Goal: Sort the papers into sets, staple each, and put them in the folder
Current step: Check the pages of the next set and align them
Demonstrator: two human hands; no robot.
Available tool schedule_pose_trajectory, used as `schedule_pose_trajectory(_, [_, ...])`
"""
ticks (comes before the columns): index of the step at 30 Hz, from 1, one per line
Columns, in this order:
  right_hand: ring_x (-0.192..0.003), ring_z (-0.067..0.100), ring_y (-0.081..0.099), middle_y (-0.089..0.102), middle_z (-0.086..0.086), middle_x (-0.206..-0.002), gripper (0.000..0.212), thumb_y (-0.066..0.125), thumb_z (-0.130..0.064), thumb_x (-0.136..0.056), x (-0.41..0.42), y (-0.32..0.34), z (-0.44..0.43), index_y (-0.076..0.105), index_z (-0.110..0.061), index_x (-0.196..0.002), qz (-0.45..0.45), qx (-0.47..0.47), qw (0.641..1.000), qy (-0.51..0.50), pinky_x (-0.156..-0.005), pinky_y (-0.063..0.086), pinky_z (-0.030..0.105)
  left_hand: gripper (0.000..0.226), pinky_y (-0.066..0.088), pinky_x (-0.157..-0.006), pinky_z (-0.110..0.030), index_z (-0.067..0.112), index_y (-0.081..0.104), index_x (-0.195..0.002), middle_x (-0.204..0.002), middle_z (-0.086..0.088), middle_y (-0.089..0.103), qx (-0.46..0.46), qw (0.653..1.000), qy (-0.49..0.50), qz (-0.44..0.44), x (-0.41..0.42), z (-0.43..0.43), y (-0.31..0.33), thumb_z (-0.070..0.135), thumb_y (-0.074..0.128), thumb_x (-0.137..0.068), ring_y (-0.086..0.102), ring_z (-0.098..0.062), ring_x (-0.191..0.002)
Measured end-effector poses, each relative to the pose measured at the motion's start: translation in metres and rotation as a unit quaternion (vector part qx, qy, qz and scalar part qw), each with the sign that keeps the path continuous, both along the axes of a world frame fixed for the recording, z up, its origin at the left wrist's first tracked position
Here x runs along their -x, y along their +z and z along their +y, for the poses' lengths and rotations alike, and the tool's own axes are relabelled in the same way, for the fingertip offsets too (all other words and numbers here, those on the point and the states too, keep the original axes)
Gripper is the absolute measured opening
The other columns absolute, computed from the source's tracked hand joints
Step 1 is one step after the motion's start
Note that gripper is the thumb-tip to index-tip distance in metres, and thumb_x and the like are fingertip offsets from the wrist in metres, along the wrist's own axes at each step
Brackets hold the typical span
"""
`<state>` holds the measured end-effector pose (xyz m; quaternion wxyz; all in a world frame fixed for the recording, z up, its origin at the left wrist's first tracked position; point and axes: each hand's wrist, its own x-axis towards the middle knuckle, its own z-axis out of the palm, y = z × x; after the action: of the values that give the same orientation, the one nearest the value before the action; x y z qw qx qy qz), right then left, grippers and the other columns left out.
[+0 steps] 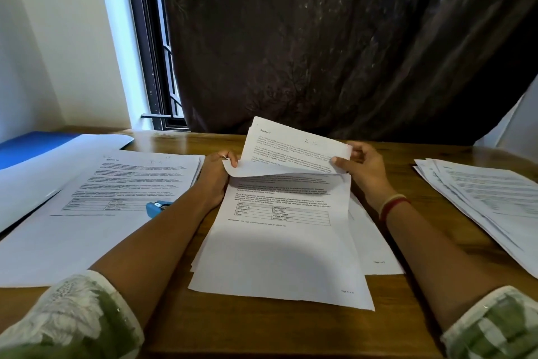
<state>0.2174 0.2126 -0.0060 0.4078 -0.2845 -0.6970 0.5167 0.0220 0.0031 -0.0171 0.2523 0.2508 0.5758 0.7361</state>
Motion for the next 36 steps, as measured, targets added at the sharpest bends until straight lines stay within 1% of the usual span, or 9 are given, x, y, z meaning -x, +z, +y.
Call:
schedule_pose_trajectory(4, [-0.083, 0.015, 0.064, 0.065, -0.002, -0.088, 0.038, 0.079, -0.013, -0.077, 0.002, 0.007, -0.006, 0.057, -0.017, -0.108, 0.036, -0.054, 0.996, -0.054, -0.072, 0.056, 0.026, 0.014, 0.045, -0.055, -0.022, 0.01, 0.057, -0.075, -0.096, -0.009, 0.072, 0.014, 1.0, -0.002, -0.024, -0.001, 0.0, 0.002, 0.013, 0.052, -0.088, 0.064, -0.026, -0.079])
schedule_pose_trajectory(9, [-0.089, 0.016, 0.066, 0.068, 0.0, -0.096, 0.015, 0.068, -0.023, -0.089, -0.001, 0.009, -0.013, 0.058, -0.018, -0.098, 0.054, -0.117, 0.99, -0.063, -0.071, 0.056, 0.027, 0.017, 0.047, -0.059, -0.026, 0.012, 0.057, -0.073, -0.097, -0.011, 0.072, 0.022, 0.999, 0.022, -0.01, -0.004, 0.0, 0.002, 0.009, 0.052, -0.089, 0.064, -0.029, -0.079])
schedule_pose_trajectory(15, [-0.106, 0.019, 0.06, 0.06, -0.001, -0.118, 0.024, 0.079, -0.027, -0.075, -0.004, 0.02, -0.007, 0.071, -0.012, -0.093, 0.129, -0.017, 0.989, 0.074, -0.088, 0.054, 0.03, 0.023, 0.052, -0.051, -0.021, 0.012, 0.054, -0.072, -0.09, -0.007, 0.068, 0.051, 0.996, 0.069, 0.038, -0.012, -0.001, 0.006, 0.006, 0.052, -0.095, 0.063, -0.025, -0.076])
schedule_pose_trajectory(17, [-0.1, 0.021, 0.065, 0.069, 0.002, -0.105, 0.033, 0.08, -0.041, -0.063, -0.01, 0.024, -0.005, 0.075, -0.019, -0.088, 0.118, 0.008, 0.975, 0.19, -0.082, 0.056, 0.031, 0.016, 0.056, -0.059, -0.026, 0.01, 0.056, -0.08, -0.095, -0.009, 0.068, 0.076, 0.993, 0.074, 0.053, -0.01, 0.001, 0.005, 0.005, 0.054, -0.094, 0.066, -0.027, -0.082])
schedule_pose_trajectory(20, [-0.088, 0.017, 0.066, 0.071, 0.001, -0.087, 0.009, 0.077, -0.032, -0.075, -0.015, 0.028, -0.009, 0.077, -0.024, -0.075, 0.07, -0.008, 0.951, 0.302, -0.073, 0.056, 0.028, 0.014, 0.059, -0.073, -0.036, 0.01, 0.058, -0.108, -0.106, -0.009, 0.068, 0.096, 0.989, 0.082, 0.076, -0.007, 0.002, 0.004, 0.007, 0.057, -0.094, 0.069, -0.024, -0.088])
schedule_pose_trajectory(23, [-0.086, 0.016, 0.066, 0.072, 0.0, -0.081, 0.008, 0.076, -0.027, -0.075, -0.015, 0.032, -0.011, 0.077, -0.025, -0.068, 0.029, -0.015, 0.934, 0.355, -0.073, 0.056, 0.028, 0.024, 0.054, -0.056, -0.018, 0.015, 0.053, -0.117, -0.098, -0.001, 0.066, 0.066, 0.989, 0.09, 0.096, -0.012, -0.001, 0.008, 0.011, 0.059, -0.093, 0.067, -0.017, -0.082])
schedule_pose_trajectory(29, [-0.095, 0.019, 0.066, 0.073, 0.001, -0.094, 0.044, 0.087, -0.058, -0.05, -0.02, 0.039, -0.017, 0.08, -0.023, -0.076, -0.011, -0.015, 0.91, 0.414, -0.079, 0.057, 0.031, 0.026, 0.05, -0.053, -0.019, 0.012, 0.06, -0.073, -0.086, -0.004, 0.067, 0.073, 0.991, 0.097, 0.064, -0.011, 0.0, 0.007, 0.014, 0.051, -0.098, 0.062, -0.025, -0.077])
schedule_pose_trajectory(32, [-0.093, 0.015, 0.062, 0.071, -0.003, -0.096, 0.055, 0.071, -0.072, -0.059, -0.021, 0.036, -0.016, 0.077, -0.024, -0.087, 0.052, 0.051, 0.942, 0.329, -0.08, 0.051, 0.028, 0.03, 0.048, -0.057, -0.023, 0.015, 0.057, -0.067, -0.093, -0.012, 0.069, 0.066, 0.994, 0.083, 0.033, -0.007, 0.0, 0.004, 0.016, 0.052, -0.096, 0.064, -0.031, -0.083])
schedule_pose_trajectory(36, [-0.107, 0.021, 0.056, 0.061, -0.004, -0.11, 0.042, 0.074, -0.031, -0.081, -0.009, 0.017, -0.008, 0.063, -0.015, -0.118, -0.083, -0.034, 0.995, 0.048, -0.086, 0.046, 0.031, 0.028, 0.049, -0.067, -0.027, 0.015, 0.056, -0.069, -0.088, -0.013, 0.067, 0.075, 0.993, 0.082, 0.046, -0.004, 0.0, 0.003, 0.018, 0.053, -0.097, 0.062, -0.029, -0.081])
